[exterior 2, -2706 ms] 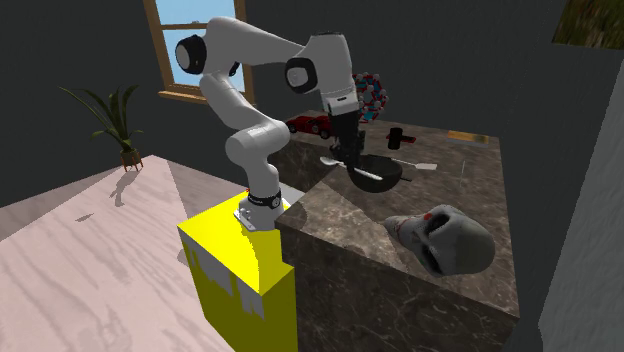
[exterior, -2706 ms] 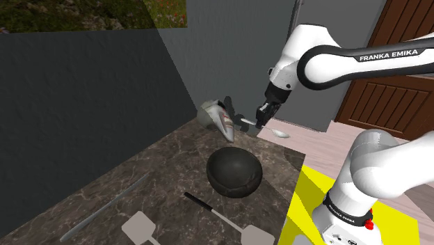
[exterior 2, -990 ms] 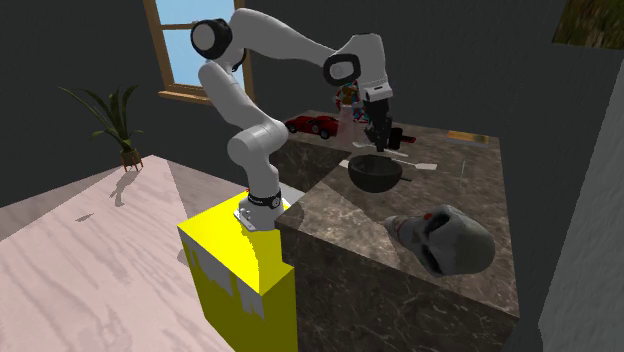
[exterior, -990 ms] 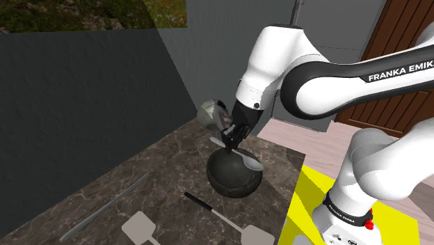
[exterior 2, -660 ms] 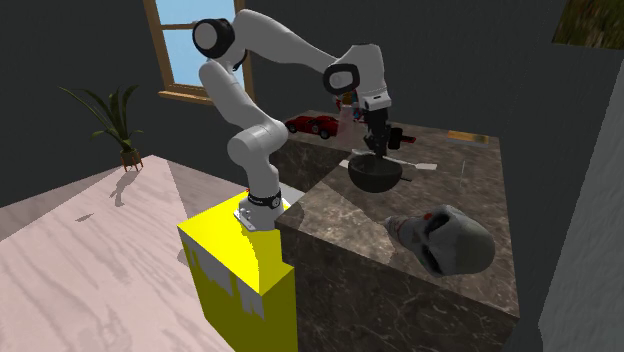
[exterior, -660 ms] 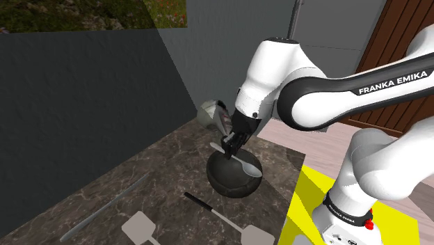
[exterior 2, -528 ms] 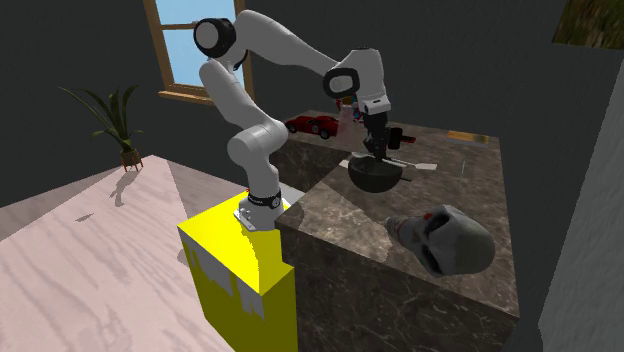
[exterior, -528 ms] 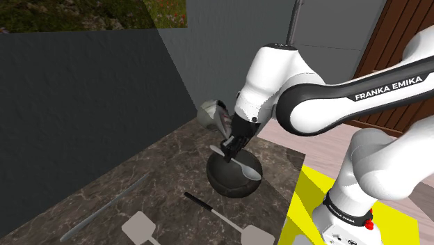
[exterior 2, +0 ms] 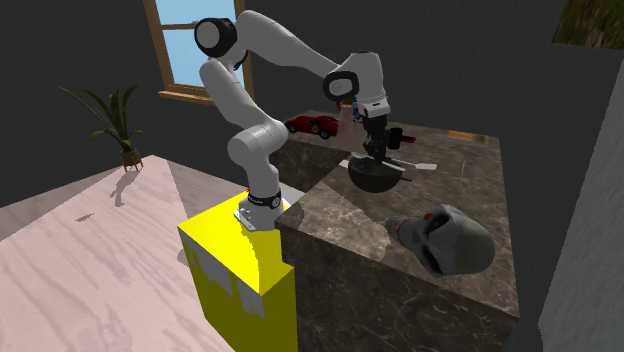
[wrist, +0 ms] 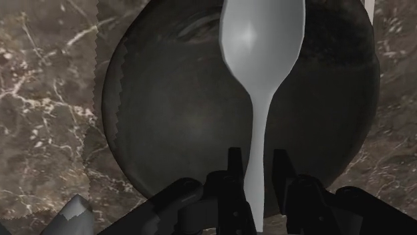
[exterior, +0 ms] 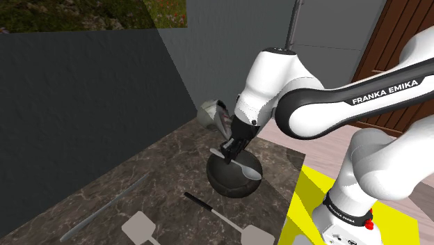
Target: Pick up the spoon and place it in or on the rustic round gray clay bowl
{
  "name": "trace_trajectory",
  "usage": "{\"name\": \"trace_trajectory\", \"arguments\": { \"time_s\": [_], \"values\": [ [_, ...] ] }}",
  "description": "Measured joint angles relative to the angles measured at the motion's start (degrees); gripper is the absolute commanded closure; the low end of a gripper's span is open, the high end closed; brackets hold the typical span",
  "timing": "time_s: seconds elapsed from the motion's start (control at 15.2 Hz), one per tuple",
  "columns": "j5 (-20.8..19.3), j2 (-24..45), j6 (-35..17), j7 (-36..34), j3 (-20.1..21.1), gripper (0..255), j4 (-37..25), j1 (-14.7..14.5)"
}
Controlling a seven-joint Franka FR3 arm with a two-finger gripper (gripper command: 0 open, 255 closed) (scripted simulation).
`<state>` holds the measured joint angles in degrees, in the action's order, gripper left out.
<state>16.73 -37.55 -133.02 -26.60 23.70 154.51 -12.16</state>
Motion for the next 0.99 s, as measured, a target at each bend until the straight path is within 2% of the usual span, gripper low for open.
{"name": "trace_trajectory", "arguments": {
  "time_s": [0.07, 0.46, 0.79, 0.99],
  "values": [
    [0.00, 0.00, 0.00, 0.00, 0.00, 0, 0.00, 0.00],
    [0.00, 0.00, 0.00, 0.00, 0.00, 0, 0.00, 0.00],
    [-0.93, -4.53, 8.01, 0.13, -2.11, 0, -3.52, -0.17],
    [-0.94, -5.16, 8.93, -0.01, -2.22, 0, -3.76, -0.32]
  ]
}}
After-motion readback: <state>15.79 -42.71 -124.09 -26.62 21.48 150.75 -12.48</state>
